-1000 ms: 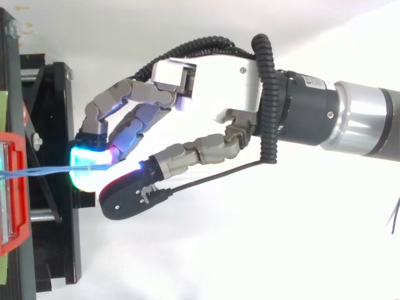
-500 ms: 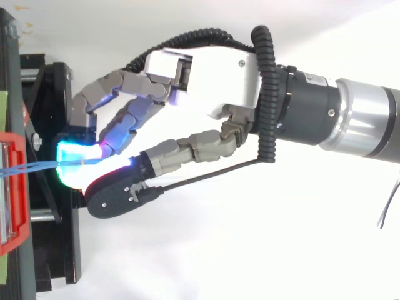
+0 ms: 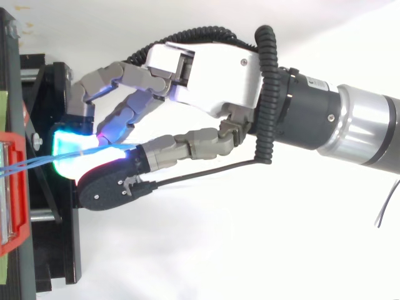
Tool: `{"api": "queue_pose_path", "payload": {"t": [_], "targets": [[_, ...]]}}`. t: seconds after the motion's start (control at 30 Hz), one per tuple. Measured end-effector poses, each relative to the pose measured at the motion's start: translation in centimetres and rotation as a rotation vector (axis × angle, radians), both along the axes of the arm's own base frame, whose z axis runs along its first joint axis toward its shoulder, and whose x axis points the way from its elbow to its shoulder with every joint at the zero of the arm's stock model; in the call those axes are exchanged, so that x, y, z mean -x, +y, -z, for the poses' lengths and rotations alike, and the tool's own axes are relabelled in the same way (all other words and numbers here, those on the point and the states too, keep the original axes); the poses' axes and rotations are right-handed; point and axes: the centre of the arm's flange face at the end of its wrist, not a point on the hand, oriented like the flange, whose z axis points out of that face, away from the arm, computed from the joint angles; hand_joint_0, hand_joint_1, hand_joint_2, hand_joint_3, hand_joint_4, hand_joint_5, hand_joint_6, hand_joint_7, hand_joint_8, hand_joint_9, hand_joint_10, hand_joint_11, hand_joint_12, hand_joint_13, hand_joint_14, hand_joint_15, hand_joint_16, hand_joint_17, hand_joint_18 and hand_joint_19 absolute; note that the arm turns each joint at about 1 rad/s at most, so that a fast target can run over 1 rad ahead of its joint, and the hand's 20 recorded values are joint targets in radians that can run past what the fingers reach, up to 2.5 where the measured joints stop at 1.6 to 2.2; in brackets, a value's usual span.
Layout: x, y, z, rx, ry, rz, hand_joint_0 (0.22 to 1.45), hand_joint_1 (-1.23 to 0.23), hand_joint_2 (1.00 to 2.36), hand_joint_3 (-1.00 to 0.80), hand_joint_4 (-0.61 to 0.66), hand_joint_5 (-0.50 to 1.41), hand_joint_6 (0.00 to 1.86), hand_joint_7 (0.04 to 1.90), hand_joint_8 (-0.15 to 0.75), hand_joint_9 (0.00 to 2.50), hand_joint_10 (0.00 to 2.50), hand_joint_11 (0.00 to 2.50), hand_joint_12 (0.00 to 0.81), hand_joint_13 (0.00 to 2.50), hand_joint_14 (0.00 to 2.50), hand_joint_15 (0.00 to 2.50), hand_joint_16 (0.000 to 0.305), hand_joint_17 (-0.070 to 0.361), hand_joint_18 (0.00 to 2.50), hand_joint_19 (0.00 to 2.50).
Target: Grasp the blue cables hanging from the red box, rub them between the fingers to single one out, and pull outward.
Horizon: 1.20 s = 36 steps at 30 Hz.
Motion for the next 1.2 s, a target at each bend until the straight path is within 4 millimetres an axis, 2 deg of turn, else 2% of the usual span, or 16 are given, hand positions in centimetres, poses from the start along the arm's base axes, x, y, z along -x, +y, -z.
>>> {"api": "queue_pose_path", "payload": {"t": [0.27, 0.43, 0.6, 0.8, 0.87, 1.07, 1.2], "targets": [[-0.02, 0.02, -0.03, 0.000, -0.002, 0.001, 0.59, -0.56, 1.01, -0.36, 0.14, -0.10, 0.80, 0.98, 0.292, 1.12, 0.02, 0.69, 0.384, 0.90, 0.02, 0.49, 0.052, 0.118, 0.71, 0.51], [-0.02, 0.02, -0.04, 0.000, -0.002, 0.001, 0.59, -0.56, 1.01, -0.28, 0.13, -0.11, 0.80, 1.00, 0.295, 1.12, 0.02, 0.69, 0.387, 0.91, 0.02, 0.49, 0.053, 0.119, 0.72, 0.52], [-0.02, 0.02, -0.04, 0.000, -0.002, 0.001, 0.58, -0.63, 1.01, -0.12, 0.16, -0.11, 0.85, 0.97, 0.336, 1.17, 0.02, 0.75, 0.434, 0.95, 0.02, 0.48, 0.062, 0.140, 0.81, 0.47], [-0.01, 0.02, -0.03, 0.000, -0.002, 0.001, 0.59, -0.73, 1.02, -0.03, 0.14, -0.11, 0.89, 1.01, 0.324, 1.13, 0.02, 0.77, 0.424, 0.94, 0.02, 0.51, 0.060, 0.134, 0.80, 0.49], [-0.01, 0.02, -0.03, 0.000, -0.002, 0.002, 0.61, -0.80, 1.02, -0.01, 0.08, -0.12, 0.89, 1.05, 0.319, 1.09, 0.02, 0.77, 0.413, 0.92, 0.02, 0.52, 0.058, 0.130, 0.79, 0.50], [-0.02, 0.03, -0.04, -0.001, -0.002, 0.002, 0.62, -0.85, 1.02, -0.10, 0.10, -0.14, 0.90, 1.02, 0.308, 1.05, 0.02, 0.78, 0.394, 0.87, 0.02, 0.52, 0.055, 0.125, 0.75, 0.51], [-0.01, 0.03, -0.03, -0.001, -0.002, 0.002, 0.59, -0.81, 1.01, -0.41, 0.16, -0.14, 0.90, 0.99, 0.296, 1.05, 0.02, 0.78, 0.389, 0.88, 0.02, 0.53, 0.054, 0.121, 0.73, 0.53]]}}
